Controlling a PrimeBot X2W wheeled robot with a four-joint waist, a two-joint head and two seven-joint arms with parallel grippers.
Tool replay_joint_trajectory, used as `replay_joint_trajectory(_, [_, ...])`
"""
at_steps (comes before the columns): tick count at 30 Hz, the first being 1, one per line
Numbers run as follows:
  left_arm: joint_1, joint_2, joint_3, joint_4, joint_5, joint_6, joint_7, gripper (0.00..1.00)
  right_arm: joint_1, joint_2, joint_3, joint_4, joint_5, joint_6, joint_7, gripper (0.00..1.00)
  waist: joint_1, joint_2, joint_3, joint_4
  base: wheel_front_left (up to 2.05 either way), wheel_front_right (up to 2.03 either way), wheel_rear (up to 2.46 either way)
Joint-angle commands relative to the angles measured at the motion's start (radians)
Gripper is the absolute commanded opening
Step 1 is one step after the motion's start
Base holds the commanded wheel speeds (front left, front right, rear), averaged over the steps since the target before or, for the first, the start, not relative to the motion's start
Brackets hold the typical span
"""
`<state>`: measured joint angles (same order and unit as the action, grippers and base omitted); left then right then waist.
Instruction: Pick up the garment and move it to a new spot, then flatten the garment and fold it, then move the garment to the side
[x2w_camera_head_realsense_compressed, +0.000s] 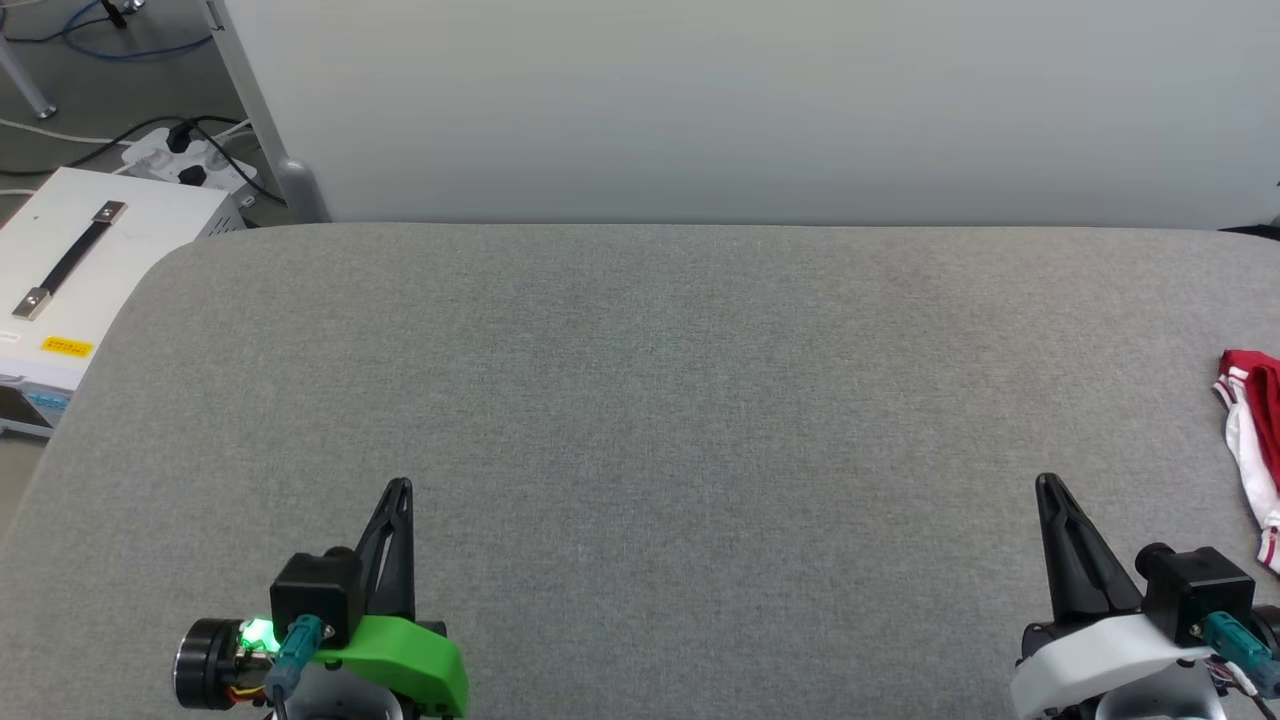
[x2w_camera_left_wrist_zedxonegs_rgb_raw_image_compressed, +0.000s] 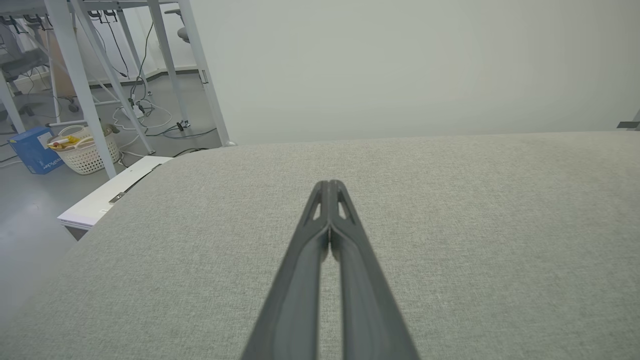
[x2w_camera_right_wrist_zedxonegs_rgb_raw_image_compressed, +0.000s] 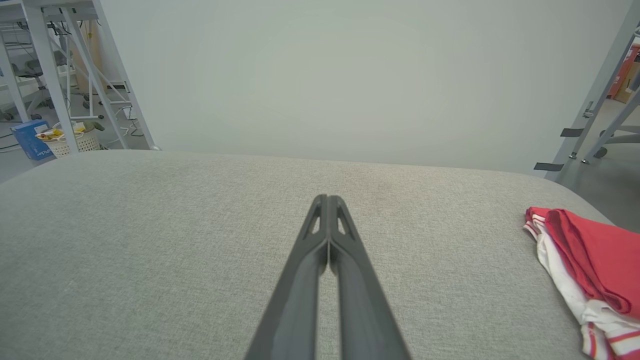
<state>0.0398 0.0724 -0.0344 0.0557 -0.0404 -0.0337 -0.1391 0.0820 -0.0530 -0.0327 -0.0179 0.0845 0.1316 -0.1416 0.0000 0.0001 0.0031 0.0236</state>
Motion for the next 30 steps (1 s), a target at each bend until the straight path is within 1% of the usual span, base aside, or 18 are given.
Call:
replay_joint_trajectory(1, [-0.017,-0.003,0.003,-0.004,0.009,0.008,0.007,0.00,-0.018,0.001,0.002,0.004,-0.010,0.000,0.009,0.00,0.0000,-0.0001,0.000,0.000,0.00,0.00,0.00])
replay_joint_trajectory(30, [-0.027,-0.012,0.017,-0.027,0.023,0.019,0.066,0.00,-0.046,0.002,0.016,0.010,-0.043,-0.001,0.068,0.00,0.0000,-0.0001,-0.001,-0.011,0.00,0.00,0.00])
